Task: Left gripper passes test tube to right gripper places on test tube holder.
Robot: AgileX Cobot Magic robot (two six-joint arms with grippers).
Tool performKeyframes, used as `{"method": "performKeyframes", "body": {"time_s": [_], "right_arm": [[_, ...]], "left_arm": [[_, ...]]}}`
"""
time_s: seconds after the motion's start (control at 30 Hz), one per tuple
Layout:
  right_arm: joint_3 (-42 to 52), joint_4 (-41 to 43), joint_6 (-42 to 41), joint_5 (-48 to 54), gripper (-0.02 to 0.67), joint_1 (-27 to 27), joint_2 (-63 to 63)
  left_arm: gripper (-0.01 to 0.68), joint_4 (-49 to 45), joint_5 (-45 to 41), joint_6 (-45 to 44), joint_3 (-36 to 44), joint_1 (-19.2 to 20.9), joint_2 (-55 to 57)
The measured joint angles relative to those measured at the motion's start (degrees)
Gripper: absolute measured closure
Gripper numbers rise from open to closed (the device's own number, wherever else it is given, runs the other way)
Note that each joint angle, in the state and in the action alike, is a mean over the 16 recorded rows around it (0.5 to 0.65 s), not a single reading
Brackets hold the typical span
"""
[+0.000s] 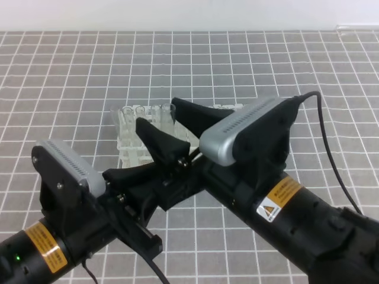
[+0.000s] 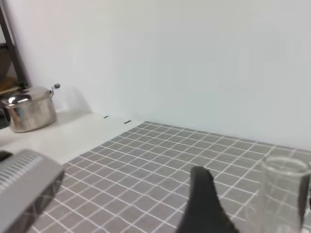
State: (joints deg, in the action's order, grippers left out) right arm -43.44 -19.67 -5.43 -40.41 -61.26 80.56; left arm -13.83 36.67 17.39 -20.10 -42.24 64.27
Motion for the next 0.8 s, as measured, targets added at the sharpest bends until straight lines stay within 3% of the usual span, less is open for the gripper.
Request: {"method": "performKeyframes", "body": {"time_s": [0.3, 0.8], "right_arm": [[-0.58, 0.30, 1.61, 0.37, 0.309, 0.03, 0.07], [-0.59, 0.24, 1.84, 2.41, 0.497, 0.12, 0.07]], "left_arm": [[0.626, -0.01, 0.08, 0.07, 0.06, 0.03, -0.08], [0.632, -0.04, -1.08, -0.66, 0.06, 0.02, -0.05]]}}
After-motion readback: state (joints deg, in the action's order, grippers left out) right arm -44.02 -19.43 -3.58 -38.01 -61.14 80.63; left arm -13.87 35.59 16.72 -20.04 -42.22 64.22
